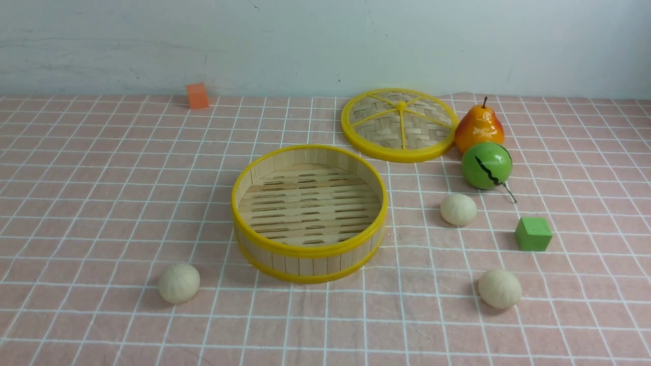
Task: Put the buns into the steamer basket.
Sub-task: Use the left arm to grab a steamed stuffed bun
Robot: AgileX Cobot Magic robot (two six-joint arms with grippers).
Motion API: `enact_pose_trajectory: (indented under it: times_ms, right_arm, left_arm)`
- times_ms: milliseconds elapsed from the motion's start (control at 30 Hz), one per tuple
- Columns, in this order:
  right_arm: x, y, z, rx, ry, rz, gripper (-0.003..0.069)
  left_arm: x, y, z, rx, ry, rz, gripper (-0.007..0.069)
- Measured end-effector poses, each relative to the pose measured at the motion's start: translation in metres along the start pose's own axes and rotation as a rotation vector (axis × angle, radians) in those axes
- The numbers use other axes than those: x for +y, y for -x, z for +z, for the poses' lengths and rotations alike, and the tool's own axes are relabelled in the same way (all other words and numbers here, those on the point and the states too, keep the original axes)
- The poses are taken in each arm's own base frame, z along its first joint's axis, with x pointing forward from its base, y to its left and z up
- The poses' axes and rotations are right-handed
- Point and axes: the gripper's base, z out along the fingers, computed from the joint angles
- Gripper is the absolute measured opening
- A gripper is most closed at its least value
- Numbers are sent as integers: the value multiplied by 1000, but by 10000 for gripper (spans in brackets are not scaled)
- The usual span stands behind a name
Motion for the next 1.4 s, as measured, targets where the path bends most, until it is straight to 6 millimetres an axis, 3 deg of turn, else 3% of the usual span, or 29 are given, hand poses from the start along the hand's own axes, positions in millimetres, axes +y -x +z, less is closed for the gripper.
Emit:
enact_pose_trajectory:
  times_ms: [1400]
  right_arm:
    - [0,0,0,0,0,0,131]
  left_arm:
    - [0,0,0,0,0,0,127]
